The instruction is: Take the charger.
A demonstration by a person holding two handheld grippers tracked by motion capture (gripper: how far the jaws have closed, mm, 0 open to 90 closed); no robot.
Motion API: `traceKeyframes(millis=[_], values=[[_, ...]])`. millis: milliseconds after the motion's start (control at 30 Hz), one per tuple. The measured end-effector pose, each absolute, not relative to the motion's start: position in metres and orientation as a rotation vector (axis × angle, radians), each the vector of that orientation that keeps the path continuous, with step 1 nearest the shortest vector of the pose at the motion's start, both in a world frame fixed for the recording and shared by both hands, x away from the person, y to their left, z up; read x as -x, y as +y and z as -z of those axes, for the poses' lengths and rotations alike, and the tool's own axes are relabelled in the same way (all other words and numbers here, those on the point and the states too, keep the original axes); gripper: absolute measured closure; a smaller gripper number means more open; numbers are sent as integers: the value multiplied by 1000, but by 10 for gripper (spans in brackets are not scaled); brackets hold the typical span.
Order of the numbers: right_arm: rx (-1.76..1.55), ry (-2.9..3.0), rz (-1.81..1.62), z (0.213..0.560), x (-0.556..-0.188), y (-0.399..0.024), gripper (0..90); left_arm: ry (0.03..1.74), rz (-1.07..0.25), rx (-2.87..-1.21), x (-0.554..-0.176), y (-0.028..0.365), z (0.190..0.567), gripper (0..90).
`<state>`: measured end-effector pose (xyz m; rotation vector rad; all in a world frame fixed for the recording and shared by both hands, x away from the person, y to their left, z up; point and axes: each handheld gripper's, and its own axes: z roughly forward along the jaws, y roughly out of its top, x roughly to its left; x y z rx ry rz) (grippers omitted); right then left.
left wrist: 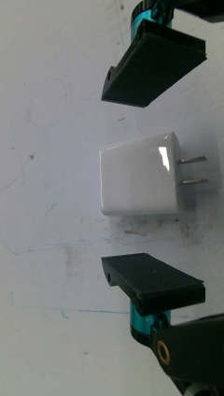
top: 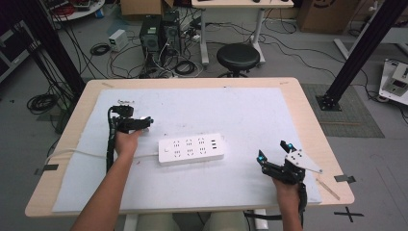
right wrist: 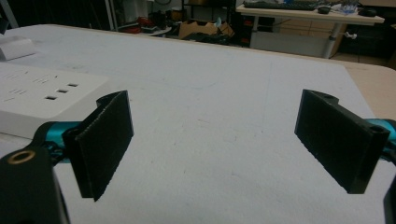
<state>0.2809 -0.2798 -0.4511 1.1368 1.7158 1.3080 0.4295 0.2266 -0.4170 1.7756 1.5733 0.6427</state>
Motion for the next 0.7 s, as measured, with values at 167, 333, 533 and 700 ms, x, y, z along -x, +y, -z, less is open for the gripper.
traceKeyframes(millis=[167, 333, 533, 700], values=[[-1140, 1716, -1307, 451, -281, -280, 117, 1600, -626, -1802, -434, 226, 425, 181], [-1142, 1717, -1305, 451, -281, -280, 117, 1603, -622, -1813, -437, 225, 429, 181], [-1138, 1718, -1303, 451, -282, -279, 117, 1603, -608, -1829, -440, 223, 435, 182], [-1140, 1723, -1305, 451, -282, -279, 117, 1606, -594, -1844, -441, 223, 438, 201]])
